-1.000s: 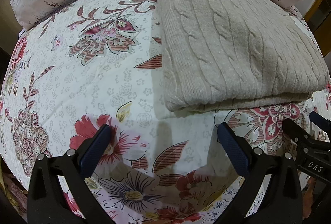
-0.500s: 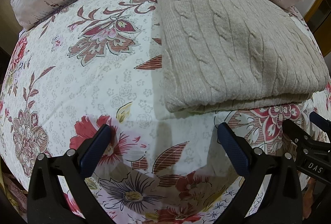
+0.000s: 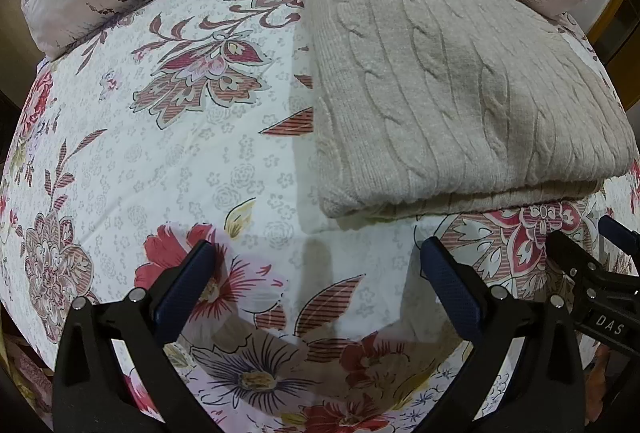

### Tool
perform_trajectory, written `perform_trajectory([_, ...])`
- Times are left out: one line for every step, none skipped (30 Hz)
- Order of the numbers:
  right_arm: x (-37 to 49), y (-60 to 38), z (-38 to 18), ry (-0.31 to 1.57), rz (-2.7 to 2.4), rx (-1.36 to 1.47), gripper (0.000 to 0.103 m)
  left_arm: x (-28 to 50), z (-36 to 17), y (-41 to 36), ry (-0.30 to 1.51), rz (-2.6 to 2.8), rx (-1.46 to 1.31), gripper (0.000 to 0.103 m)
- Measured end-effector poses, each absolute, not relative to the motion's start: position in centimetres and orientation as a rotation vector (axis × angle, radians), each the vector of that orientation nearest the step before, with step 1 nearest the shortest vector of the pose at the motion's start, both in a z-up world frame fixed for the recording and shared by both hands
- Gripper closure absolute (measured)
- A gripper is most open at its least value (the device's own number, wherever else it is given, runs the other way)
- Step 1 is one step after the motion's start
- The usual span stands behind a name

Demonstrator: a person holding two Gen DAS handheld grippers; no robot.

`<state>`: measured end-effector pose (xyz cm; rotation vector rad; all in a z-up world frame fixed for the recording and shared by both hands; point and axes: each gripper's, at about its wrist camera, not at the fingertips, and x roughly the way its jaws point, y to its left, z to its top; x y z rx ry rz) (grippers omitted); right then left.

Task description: Fold small clothes

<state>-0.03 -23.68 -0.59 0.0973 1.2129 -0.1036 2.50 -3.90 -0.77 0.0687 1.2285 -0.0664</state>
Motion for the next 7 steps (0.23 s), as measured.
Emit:
perform_trajectory([-0.03,-23.68,-0.59,1.213,-0.104,0.097,0.001,2.48,-0.77,-3.92,1.229,-0.065,0.068,0.002])
perform_trajectory([-0.02,-23.68,-0.59,1.213,-0.104,0.097,0.001,2.49,-0.77,-3.93,1.230,-0.065,0.068,0.002])
perform_trajectory([-0.03,-23.68,-0.59,1.213,-0.104,0.097,0.001,2.51,-0.77,-3.93,1.229,-0.066,0.069,0.002])
perform_trajectory([-0.03,-23.68,-0.59,1.213,-0.104,0.097,0.001,2.44,-0.77,-3.96,1.228,-0.065,0.068,0.002])
perform_trajectory([-0.04,-23.66,-0.58,1.213,-0.104,0.098,0.001,2.46,-0.80,-3.93,1.227,-0.065,0.068,0.002])
perform_trajectory([-0.03,-23.68,-0.58,1.213,-0.104,0.097,0.001,2.47,-0.80,-3.94,1.227,-0.065,0.067,0.002])
perform_trajectory([-0.03,-23.68,-0.59,1.213,-0.104,0.097,0.001,2.46,-0.80,-3.94,1.227,-0.065,0.067,0.002])
